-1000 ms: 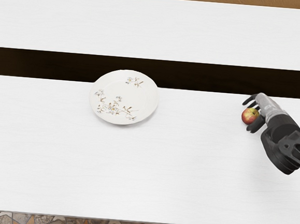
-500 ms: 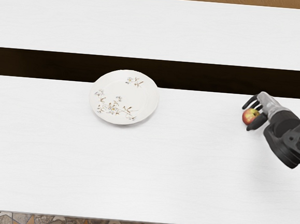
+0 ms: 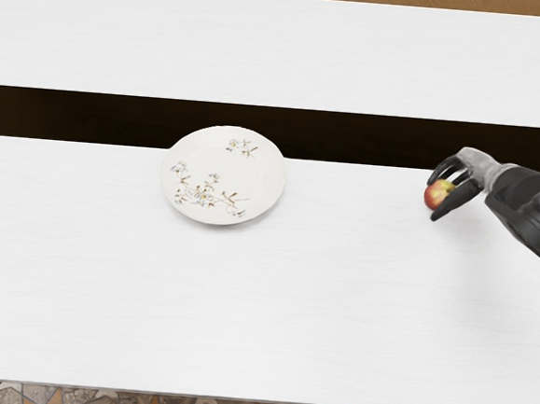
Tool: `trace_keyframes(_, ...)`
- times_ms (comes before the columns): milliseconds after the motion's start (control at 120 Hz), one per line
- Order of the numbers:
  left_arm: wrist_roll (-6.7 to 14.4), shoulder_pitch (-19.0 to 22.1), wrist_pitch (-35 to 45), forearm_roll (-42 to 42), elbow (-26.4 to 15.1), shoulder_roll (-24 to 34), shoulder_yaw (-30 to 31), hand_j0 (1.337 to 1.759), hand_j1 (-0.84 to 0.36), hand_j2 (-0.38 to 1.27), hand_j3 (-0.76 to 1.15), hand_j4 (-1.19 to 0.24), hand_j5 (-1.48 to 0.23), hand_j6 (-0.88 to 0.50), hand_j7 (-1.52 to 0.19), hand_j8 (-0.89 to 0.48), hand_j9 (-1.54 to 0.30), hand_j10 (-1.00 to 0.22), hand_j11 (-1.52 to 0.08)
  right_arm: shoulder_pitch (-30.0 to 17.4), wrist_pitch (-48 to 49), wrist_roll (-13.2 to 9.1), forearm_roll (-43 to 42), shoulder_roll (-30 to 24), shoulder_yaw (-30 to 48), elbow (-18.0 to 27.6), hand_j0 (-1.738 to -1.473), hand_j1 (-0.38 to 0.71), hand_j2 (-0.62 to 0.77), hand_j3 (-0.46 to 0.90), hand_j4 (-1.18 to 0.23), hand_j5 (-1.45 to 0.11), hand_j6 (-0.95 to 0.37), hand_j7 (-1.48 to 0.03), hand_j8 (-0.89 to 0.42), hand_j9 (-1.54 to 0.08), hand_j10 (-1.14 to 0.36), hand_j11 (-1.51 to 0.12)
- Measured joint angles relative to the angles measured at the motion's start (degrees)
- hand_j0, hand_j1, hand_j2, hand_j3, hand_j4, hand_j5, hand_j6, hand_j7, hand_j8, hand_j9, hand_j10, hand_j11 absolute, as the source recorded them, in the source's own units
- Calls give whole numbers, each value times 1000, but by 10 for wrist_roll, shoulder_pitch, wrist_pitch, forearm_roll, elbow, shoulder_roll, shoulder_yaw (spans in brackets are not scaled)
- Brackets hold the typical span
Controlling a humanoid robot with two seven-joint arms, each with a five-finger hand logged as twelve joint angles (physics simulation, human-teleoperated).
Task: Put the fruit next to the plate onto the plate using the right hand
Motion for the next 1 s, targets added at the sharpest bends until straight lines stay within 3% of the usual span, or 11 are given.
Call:
trace_keyframes(267, 0, 0, 0, 0, 0, 0, 0, 1658, 73, 46, 0, -230, -299, -230, -299, -230, -299, -230, -299, 3, 123, 0, 148, 15, 119, 3, -1648, 301, 374, 0, -843, -1174, -340, -1125, -336, -1128, -733, -1147)
trace_keyframes(550, 0, 0, 0, 0, 0, 0, 0, 1658, 73, 46, 0, -230, -299, -230, -299, -230, -299, -230, -299, 28, 212, 0, 292, 96, 171, -12, -1649, 313, 380, 0, -847, -1187, -325, -1132, -323, -1134, -726, -1153)
trace_keyframes(717, 0, 0, 0, 0, 0, 0, 0, 1658, 73, 46, 0, -230, -299, -230, -299, -230, -299, -230, -299, 43, 225, 0, 304, 171, 175, -62, -1649, 323, 399, 0, -847, -1192, -318, -1133, -316, -1136, -714, -1154)
trace_keyframes(1000, 0, 0, 0, 0, 0, 0, 0, 1658, 73, 46, 0, -230, -299, -230, -299, -230, -299, -230, -299, 52, 247, 1, 238, 274, 174, -188, -1650, 330, 394, 0, -848, -1192, -312, -1134, -311, -1139, -715, -1153)
